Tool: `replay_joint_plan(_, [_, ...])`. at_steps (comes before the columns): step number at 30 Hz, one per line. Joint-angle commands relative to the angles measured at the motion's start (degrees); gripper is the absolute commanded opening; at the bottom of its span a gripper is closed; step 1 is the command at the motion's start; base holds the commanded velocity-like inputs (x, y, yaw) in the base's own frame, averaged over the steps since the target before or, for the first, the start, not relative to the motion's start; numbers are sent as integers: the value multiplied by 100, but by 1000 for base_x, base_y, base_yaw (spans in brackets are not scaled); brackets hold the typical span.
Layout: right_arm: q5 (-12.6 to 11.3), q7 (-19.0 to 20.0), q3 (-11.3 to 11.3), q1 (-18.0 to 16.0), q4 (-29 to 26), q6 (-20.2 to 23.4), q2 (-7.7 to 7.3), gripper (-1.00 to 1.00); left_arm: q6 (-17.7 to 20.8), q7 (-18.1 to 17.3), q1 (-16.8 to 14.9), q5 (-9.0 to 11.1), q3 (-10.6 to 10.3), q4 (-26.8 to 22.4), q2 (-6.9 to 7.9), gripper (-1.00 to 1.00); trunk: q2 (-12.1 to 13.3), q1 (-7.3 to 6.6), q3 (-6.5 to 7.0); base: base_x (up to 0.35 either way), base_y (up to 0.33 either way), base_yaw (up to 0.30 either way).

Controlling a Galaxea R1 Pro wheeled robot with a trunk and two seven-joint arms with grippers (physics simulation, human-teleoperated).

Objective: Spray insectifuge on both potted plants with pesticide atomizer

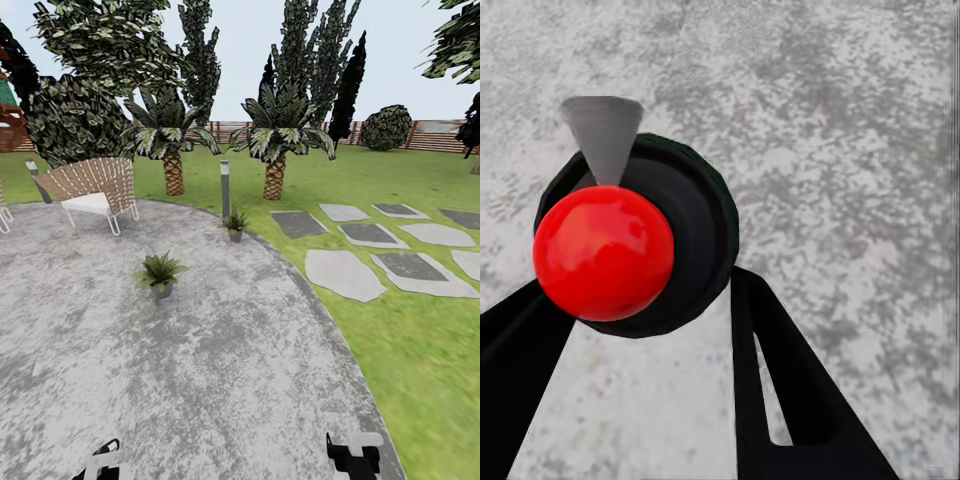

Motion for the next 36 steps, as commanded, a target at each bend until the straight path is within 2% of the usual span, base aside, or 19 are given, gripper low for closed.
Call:
replay_joint_plan(1, [7,-41,37,-3,5,-6,-1,100,-20,-3,-5,-60,47,5,-2,-100,-2,2,-5,305,-133,0])
replay_joint_plan(23, [4,-41,37,-3,3,-6,8,100,-23,-3,-4,-60,47,5,-2,-100,-2,2,-5,305,-133,3])
replay_joint_plan(30, [4,-41,37,-3,3,-6,16,100,-23,-3,-4,-60,47,5,-2,-100,-2,2,-5,305,-146,211])
replay_joint_plan(36, [4,-41,37,-3,3,-6,17,100,-23,-3,-2,-55,47,5,-2,-100,-2,2,-5,300,-167,59])
